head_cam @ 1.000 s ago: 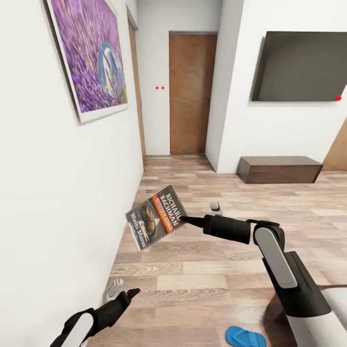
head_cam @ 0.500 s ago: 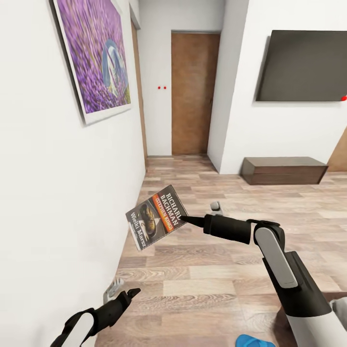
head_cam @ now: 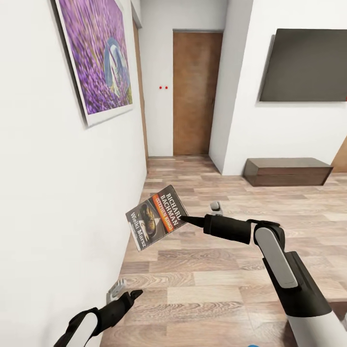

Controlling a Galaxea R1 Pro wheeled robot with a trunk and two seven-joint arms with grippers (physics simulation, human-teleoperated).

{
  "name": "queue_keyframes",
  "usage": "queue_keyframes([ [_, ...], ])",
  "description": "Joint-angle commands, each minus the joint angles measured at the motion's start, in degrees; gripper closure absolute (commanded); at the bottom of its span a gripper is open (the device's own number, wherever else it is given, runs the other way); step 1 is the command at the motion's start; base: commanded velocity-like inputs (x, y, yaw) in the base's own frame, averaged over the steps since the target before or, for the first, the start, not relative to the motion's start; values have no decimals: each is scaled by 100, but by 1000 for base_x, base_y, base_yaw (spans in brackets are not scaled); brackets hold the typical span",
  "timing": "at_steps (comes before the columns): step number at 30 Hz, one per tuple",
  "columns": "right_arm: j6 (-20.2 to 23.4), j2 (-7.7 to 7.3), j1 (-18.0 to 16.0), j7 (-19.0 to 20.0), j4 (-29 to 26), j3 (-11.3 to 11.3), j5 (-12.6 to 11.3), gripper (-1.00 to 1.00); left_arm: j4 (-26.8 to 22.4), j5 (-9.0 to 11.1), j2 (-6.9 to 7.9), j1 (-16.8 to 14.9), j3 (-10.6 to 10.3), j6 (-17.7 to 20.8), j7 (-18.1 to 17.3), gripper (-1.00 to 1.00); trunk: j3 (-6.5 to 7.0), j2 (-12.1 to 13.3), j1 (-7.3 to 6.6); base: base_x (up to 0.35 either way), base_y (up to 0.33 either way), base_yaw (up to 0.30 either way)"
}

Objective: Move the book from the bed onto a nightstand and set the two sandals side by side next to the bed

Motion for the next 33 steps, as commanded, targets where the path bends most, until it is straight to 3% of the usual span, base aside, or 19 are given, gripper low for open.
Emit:
queue_keyframes([
  [1, 9, -2, -4, 53, -1, 1, 40, 100, -1, -5, 0, -4, -9, 12, -8, -100, -5, -2, 2, 270, 117, 0],
  [10, 9, -2, 1, 53, -4, 1, 40, 100, -1, -61, -15, -7, -9, 12, -9, -100, -5, -2, 2, 302, 34, 0],
  [33, 9, -2, 2, 53, -9, 1, 38, 100, -1, -70, -10, -7, -6, 12, -9, -100, -5, -2, 2, 321, -68, 0],
])
